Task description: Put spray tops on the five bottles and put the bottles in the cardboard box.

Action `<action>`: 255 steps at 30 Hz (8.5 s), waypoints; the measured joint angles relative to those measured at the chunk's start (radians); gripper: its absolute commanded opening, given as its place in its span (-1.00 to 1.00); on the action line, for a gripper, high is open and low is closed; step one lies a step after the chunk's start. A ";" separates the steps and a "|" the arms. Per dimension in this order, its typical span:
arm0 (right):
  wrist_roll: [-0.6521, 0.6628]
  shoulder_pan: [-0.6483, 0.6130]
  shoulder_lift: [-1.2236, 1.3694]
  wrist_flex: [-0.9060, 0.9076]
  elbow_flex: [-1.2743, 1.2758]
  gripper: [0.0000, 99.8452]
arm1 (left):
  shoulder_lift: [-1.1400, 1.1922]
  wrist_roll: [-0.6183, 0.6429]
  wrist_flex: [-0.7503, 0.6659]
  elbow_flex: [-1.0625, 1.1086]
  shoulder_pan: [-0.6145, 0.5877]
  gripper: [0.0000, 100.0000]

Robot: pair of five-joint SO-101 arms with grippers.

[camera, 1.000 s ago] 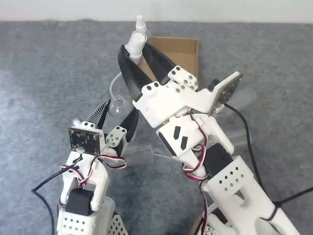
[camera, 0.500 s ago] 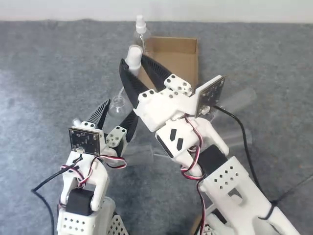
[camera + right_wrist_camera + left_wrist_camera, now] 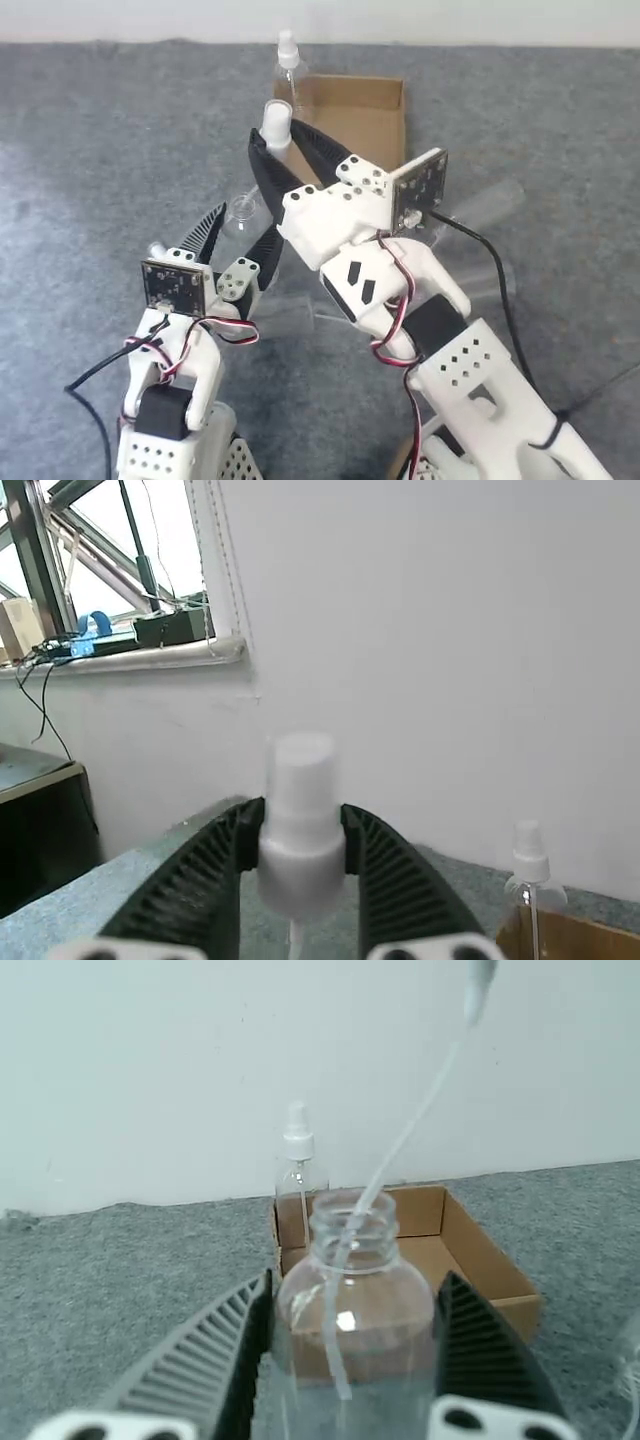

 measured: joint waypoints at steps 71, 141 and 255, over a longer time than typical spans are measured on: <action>0.276 -0.132 0.141 0.428 -0.097 -0.37 | 0.000 -0.037 0.002 0.023 0.002 -0.56; 0.229 0.262 -0.496 0.391 0.551 -0.49 | 0.506 -0.037 -0.304 -0.318 0.068 -0.56; 0.160 0.557 -0.496 0.354 0.522 -0.49 | 2.793 -0.037 -1.214 -1.708 0.060 -0.56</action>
